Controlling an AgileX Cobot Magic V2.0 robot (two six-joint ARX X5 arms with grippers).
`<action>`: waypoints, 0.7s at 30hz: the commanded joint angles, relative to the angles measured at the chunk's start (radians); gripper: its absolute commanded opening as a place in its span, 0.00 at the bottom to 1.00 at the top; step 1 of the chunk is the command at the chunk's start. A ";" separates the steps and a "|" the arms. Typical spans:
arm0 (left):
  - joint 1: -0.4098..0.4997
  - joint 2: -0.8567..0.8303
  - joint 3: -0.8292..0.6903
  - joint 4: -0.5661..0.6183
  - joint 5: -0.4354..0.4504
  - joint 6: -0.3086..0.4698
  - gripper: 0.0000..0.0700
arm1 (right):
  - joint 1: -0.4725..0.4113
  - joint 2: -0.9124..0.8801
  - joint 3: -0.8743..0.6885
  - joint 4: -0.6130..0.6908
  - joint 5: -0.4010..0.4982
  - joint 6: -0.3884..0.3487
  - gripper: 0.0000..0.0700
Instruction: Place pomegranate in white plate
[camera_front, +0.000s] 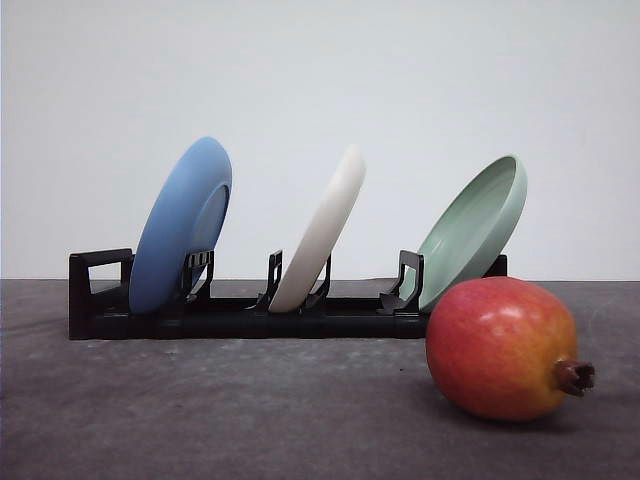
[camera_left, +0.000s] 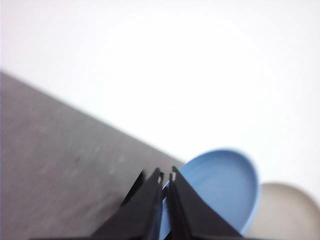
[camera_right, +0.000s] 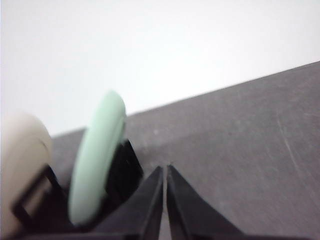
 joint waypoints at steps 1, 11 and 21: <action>0.000 0.000 0.043 -0.017 0.001 -0.019 0.00 | -0.001 0.000 0.052 -0.002 0.000 0.068 0.01; 0.000 0.101 0.362 -0.567 -0.008 0.035 0.01 | -0.001 0.069 0.356 -0.415 -0.021 0.025 0.01; 0.000 0.366 0.606 -0.860 0.085 0.303 0.01 | -0.001 0.304 0.508 -0.659 -0.224 -0.166 0.01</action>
